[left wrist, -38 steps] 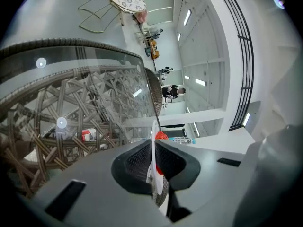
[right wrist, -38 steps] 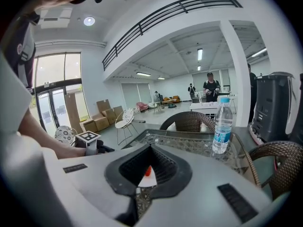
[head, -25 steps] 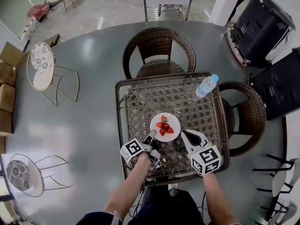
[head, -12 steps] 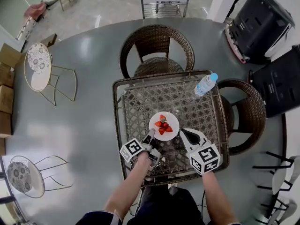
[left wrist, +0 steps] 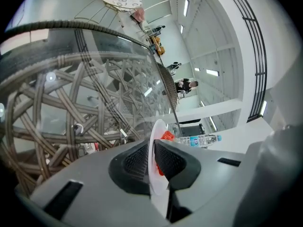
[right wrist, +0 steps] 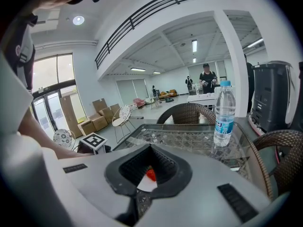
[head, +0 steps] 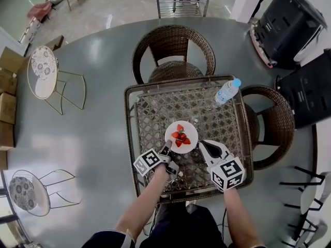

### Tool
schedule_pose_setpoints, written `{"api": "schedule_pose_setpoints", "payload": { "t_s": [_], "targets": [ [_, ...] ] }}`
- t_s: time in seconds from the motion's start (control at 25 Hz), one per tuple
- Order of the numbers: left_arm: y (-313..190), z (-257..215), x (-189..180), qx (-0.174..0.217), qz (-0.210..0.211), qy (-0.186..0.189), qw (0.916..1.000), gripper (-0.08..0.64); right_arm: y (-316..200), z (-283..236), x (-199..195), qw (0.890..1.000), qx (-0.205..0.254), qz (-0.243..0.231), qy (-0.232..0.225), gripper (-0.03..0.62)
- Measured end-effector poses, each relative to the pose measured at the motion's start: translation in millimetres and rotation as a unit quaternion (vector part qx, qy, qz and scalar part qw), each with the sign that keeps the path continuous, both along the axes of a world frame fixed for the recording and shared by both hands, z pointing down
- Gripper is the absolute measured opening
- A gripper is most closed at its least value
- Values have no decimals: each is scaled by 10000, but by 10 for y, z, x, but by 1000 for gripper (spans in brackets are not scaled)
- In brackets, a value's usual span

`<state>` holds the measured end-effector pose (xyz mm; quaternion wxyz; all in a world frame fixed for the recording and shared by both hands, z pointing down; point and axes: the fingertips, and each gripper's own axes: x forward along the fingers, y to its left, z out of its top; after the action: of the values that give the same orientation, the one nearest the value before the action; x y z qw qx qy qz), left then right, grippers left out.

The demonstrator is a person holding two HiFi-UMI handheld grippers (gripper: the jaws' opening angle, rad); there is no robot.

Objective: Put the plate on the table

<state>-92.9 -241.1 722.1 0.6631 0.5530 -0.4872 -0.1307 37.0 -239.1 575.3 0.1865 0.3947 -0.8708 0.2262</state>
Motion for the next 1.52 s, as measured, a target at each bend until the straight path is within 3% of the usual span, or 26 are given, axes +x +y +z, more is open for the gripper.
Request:
{"api": "schedule_pose_setpoints", "payload": {
  "t_s": [0.36,0.68,1.52],
  "targets": [
    [10,17,14,-111,470,-1090,9929,36,22,2,22,9999,-66,-37,-92,5],
    [-16,5,35,-184,955,-2170,9713,60,24,-18,9,9999,-58,-68,-137,5],
    [-31,9,122,-205,1710,-3243,9301,94,167,-62,130,9997,-68,53,-210,5]
  ]
}}
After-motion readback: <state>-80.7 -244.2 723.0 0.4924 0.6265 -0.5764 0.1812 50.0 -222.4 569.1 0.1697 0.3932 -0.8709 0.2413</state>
